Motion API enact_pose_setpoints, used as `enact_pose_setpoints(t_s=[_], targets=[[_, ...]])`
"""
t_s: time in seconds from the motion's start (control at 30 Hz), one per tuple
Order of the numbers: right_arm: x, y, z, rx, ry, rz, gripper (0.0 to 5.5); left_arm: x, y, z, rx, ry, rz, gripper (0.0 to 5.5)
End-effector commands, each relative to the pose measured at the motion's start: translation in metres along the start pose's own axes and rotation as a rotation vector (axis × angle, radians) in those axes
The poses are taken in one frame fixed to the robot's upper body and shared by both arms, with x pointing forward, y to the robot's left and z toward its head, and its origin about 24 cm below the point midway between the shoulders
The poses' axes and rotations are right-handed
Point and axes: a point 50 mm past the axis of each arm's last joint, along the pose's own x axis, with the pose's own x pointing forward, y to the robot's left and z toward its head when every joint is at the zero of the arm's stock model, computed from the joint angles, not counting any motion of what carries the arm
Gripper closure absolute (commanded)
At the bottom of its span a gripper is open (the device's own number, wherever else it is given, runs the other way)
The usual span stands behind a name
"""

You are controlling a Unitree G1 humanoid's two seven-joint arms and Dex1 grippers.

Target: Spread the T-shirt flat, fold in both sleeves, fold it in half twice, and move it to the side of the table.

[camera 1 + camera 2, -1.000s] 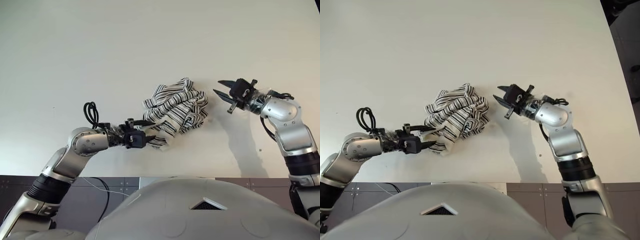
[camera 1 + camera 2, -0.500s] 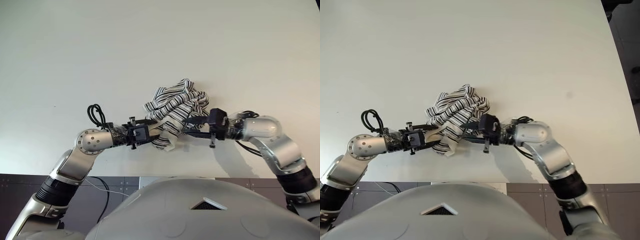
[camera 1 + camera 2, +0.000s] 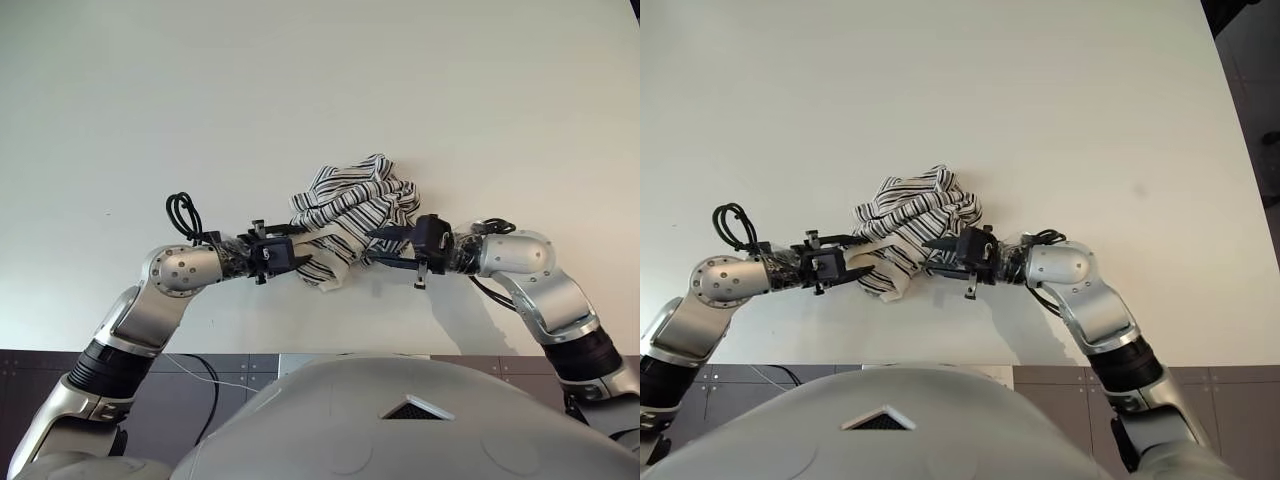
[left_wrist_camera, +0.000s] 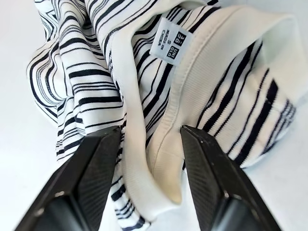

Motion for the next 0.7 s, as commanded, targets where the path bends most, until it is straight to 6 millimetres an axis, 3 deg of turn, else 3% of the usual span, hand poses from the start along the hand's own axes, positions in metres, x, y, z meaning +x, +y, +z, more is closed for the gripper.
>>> enact_pose_setpoints(t_s=[0.03, 0.2, 0.33, 0.53, 0.7], targets=[[0.001, -0.011, -0.012, -0.013, 0.066, -0.056, 4.15, -0.001, -0.014, -0.018, -0.092, 0.091, -0.058, 3.20], [0.009, -0.009, -0.035, -0.067, 0.174, -0.034, 4.15, -0.002, -0.005, -0.017, -0.075, 0.088, -0.042, 3.20], [0.000, -0.004, -0.055, -0.143, 0.296, 0.047, 4.15, -0.004, 0.011, -0.029, -0.033, 0.165, 0.013, 3.20], [-0.014, -0.030, -0.069, -0.321, 0.427, -0.018, 4.15, -0.004, 0.030, -0.039, -0.067, 0.199, 0.109, 3.20], [-0.039, -0.051, -0.071, -0.544, 0.525, -0.018, 4.15, -0.003, 0.028, -0.063, -0.217, 0.266, 0.161, 3.20]])
